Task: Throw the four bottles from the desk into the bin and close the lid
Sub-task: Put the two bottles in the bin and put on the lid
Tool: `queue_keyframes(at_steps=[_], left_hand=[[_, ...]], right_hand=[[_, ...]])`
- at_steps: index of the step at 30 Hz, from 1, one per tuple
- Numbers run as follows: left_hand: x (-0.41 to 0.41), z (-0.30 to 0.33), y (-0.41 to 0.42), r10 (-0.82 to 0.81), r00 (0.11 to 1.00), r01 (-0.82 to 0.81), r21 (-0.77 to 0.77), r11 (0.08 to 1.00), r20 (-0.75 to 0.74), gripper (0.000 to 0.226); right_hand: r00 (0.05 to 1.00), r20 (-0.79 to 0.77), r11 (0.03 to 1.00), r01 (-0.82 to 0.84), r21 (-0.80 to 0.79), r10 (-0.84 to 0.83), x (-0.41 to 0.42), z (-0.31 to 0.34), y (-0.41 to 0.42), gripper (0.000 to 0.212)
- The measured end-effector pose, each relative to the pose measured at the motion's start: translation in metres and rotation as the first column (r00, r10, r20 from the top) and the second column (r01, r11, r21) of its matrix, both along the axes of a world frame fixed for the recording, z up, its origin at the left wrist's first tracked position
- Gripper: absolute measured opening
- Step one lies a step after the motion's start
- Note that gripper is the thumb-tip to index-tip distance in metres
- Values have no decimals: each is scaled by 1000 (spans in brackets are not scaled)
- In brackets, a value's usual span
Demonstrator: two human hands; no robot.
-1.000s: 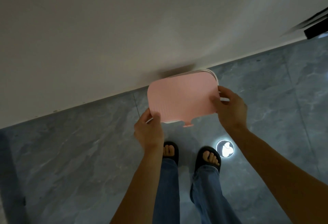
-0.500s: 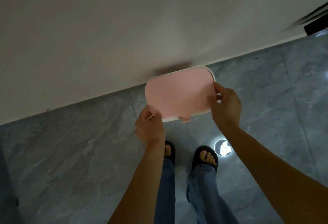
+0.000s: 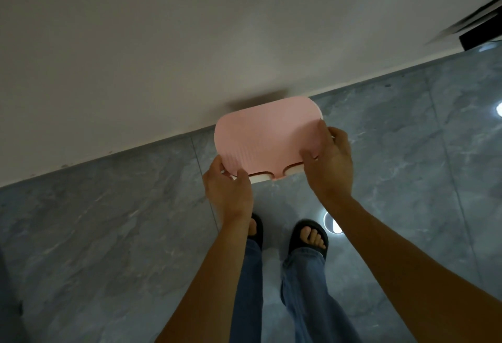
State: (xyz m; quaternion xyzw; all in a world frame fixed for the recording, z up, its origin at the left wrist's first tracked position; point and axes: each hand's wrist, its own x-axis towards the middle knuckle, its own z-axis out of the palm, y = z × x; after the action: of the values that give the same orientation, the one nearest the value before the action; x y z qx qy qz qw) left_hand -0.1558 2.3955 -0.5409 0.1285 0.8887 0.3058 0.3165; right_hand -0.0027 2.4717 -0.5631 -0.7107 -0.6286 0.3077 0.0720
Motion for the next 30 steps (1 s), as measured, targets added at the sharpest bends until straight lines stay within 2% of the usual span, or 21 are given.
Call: queue_keyframes(at_steps=[2,5,11,14,19,22,26,30], left_hand=[[-1,-1,0,-19,1000,19,-23,1000,5,33],[-2,0,-1,-46,999,46,-14,999,6,29],[-6,-3,-5,9,1000,-8,-56,998,17,33],[-7,-4,-6,-19,1000,20,-81,997,5,34],[-7,-4,-6,-6,1000,7,-39,999,25,35],[-8,-6,-8,-52,999,53,-40,998,14,36],[-6,-9,-9,-122,993,121,-26,992,-8,26],[-3,-13,-13,-218,974,213,-92,973,-52,37]], right_hand=[[1000,15,1000,-9,5,8,1,1,-1,61],[999,34,1000,-20,-1,20,1,2,-3,62],[999,28,1000,-18,-24,18,1,2,-4,65],[998,53,999,-28,-29,29,-1,3,-7,66],[999,33,999,-5,-51,6,-2,3,-2,68],[997,57,998,-40,-48,43,-2,3,-6,76],[988,120,995,-91,-38,95,-4,2,-13,82],[982,148,993,-115,-38,120,-4,0,-15,81]])
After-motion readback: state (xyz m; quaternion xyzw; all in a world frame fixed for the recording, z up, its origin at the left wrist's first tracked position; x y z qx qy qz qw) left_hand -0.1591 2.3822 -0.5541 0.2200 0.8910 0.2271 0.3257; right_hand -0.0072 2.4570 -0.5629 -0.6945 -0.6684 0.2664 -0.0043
